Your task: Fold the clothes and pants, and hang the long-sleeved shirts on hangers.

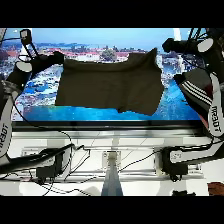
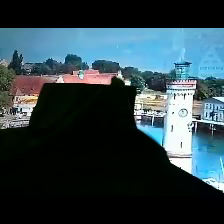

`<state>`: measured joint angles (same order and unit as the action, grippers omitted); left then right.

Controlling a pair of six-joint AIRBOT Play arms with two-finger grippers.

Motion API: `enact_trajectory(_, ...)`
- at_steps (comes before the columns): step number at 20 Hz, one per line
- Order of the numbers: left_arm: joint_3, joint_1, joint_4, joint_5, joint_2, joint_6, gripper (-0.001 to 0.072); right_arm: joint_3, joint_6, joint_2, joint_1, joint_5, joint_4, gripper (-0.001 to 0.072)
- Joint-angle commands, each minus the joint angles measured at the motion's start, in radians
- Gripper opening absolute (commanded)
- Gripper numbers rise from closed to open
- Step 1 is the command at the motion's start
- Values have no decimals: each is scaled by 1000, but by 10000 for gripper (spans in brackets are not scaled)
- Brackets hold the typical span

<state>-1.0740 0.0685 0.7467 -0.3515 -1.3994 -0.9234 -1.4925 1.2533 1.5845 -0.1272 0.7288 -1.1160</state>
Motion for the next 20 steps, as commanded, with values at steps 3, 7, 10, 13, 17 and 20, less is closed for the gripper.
enact_trajectory(3, 2, 146, 38, -297, 68, -106, 694, -3, 17, -12, -41, 196, -163, 535)
enact_trajectory(7, 5, 369, 318, -726, 69, -282, 693, -3, 17, -19, -79, 341, -171, 536)
enact_trajectory(10, 20, 449, 340, -963, -14, -185, 595, -3, 17, -19, -78, 352, -171, 536)
enact_trajectory(13, 45, 455, 337, -982, -111, -168, 597, -3, 18, -19, -78, 355, -167, 536)
enact_trajectory(17, 55, 454, 227, -978, -206, -106, 595, -3, 18, -19, -78, 355, -170, 535)
enact_trajectory(20, 55, 452, 218, -974, -244, -80, 596, -3, 18, -20, -94, 386, -278, 531)
